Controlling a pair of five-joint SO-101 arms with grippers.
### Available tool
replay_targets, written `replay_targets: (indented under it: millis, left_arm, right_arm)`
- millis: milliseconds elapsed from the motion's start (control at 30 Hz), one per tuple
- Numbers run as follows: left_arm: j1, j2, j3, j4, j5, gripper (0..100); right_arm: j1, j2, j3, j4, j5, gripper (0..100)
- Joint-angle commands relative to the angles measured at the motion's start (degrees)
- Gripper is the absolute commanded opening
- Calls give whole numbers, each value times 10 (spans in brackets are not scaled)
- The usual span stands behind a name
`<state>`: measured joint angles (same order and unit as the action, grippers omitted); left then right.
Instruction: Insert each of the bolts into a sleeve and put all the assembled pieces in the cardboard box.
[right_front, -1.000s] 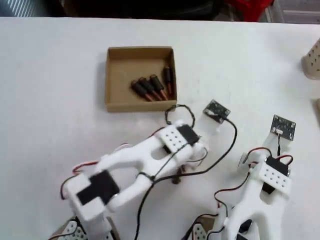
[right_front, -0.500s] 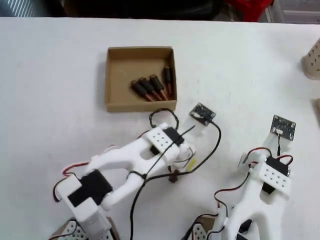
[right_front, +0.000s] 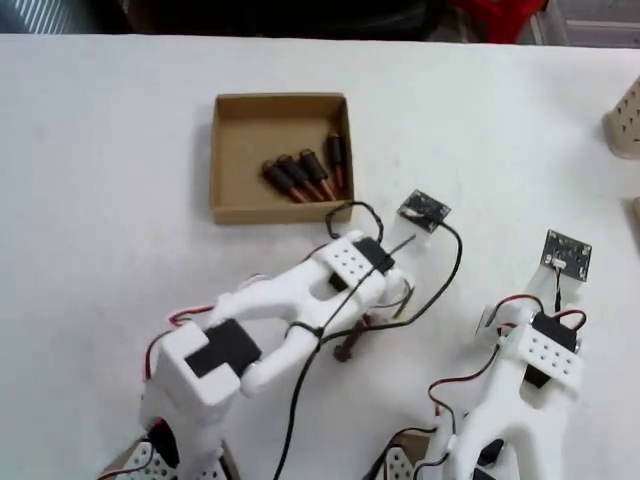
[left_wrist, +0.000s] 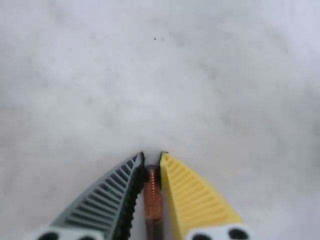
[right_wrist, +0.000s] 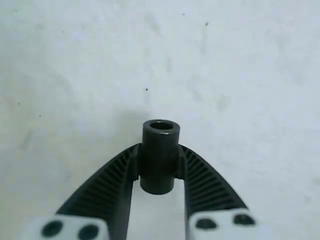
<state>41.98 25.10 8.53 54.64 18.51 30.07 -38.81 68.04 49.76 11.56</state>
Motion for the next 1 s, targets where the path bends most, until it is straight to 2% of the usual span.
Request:
replay_targets:
  millis: [0, 133, 333, 433, 600, 733, 967]
  left_arm:
    - [-67, -4, -30, 60, 50, 22]
    - [-133, -53, -35, 94, 104, 22]
    - [-260, -144, 17, 86, 169, 22]
    - [-332, -169, 52, 55, 191, 22]
    - [-450, -173, 135, -26, 188, 23]
    - [-510, -176, 204, -65, 111, 23]
    - [-555, -220, 259, -44, -62, 28]
  right_arm:
    - [2, -13, -2, -15, 6, 19]
    - [2, -13, 9, -33, 6, 19]
    - [2, -13, 10, -35, 6, 19]
    - [2, -13, 10, -35, 6, 19]
    - [2, -13, 10, -35, 6, 19]
    - [2, -13, 10, -35, 6, 19]
    - [1, -13, 11, -35, 6, 19]
